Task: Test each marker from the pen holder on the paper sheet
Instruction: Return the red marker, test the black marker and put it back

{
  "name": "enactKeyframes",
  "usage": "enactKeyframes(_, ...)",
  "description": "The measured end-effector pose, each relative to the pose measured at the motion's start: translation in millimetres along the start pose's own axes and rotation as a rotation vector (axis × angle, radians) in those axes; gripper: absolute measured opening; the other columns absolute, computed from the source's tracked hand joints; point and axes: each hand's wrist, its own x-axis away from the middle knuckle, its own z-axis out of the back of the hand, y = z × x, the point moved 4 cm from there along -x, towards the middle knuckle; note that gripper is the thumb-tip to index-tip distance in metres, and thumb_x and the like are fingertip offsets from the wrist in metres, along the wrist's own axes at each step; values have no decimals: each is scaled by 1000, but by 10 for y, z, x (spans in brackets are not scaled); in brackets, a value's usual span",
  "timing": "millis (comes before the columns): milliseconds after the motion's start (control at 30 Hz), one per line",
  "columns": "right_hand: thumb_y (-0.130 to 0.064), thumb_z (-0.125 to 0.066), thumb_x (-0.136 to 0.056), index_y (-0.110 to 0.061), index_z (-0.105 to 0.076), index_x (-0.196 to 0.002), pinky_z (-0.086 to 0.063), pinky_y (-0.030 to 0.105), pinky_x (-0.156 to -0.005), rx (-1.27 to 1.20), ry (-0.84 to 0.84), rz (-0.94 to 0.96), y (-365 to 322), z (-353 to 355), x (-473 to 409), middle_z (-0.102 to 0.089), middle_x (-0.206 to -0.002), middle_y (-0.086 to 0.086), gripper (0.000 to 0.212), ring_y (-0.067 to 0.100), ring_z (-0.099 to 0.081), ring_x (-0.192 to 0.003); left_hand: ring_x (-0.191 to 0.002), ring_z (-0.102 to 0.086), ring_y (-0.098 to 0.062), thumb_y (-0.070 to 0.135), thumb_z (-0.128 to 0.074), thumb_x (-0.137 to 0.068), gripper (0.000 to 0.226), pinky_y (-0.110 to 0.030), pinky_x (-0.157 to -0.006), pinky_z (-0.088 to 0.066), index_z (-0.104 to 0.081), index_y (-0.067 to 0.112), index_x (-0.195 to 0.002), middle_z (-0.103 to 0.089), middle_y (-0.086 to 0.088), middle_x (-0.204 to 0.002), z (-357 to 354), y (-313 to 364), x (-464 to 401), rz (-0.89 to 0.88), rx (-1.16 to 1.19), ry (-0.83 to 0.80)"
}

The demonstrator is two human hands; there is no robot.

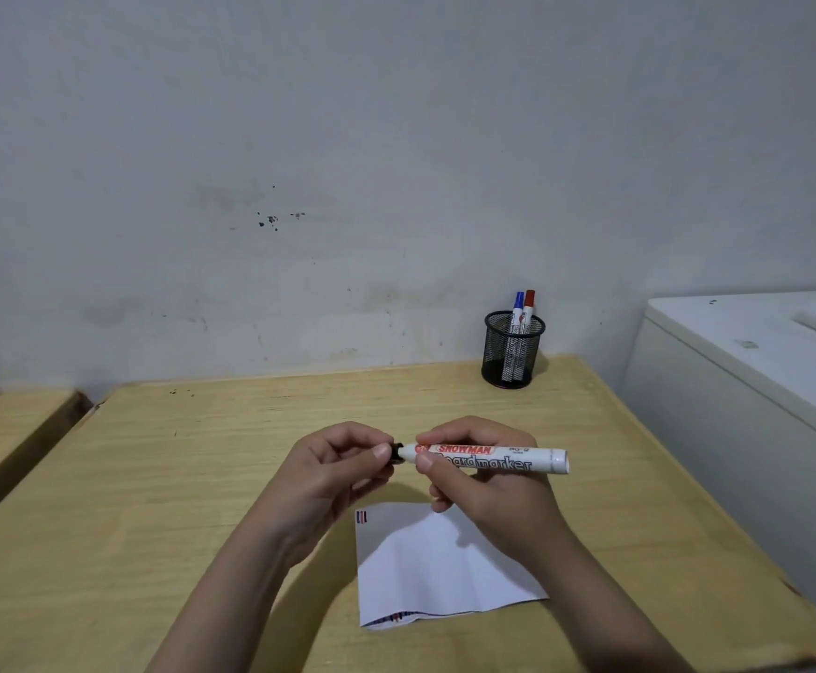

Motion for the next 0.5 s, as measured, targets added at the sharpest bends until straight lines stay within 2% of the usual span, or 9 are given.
enactKeyframes(67, -4, -76, -75, -12, -75, -81, -56, 29, -56, -12, -28, 0, -39, -4, 15, -71, -67, 1, 10, 17, -65, -57, -63, -65, -14, 31, -91, -43, 45, -20, -70, -56, -72, 8, -77, -70, -6, -68, 7, 62, 33, -33, -30, -1)
enactKeyframes(133, -1, -75, -74, -12, -76, -82, -57, 29, -59, -44, -47, -7, -65, -15, 30, -73, -68, 2, 14, 17, -67, -57, -63, -66, -14, 37, -92, -38, 53, -20, -69, -56, -73, 7, -77, -71, -7, -68, 3, 115, 63, -64, -49, -2)
enactKeyframes(333, 5, -75, -72, -10, -76, -79, -56, 26, -58, -122, -53, 24, -150, -42, 40, -72, -67, 5, 16, 19, -67, -56, -57, -66, -11, 39, -93, -32, 53, -21, -68, -57, -74, 8, -71, -71, -4, -61, -46, 206, 151, -111, -45, 16)
enactKeyframes(500, 3, -76, -70, -7, -74, -77, -57, 27, -58, -129, -33, 42, -139, -72, 25, -71, -67, 5, 13, 20, -68, -56, -61, -67, -13, 39, -93, -33, 52, -22, -70, -58, -75, 9, -71, -73, -7, -65, -64, 208, 188, -145, -34, 36)
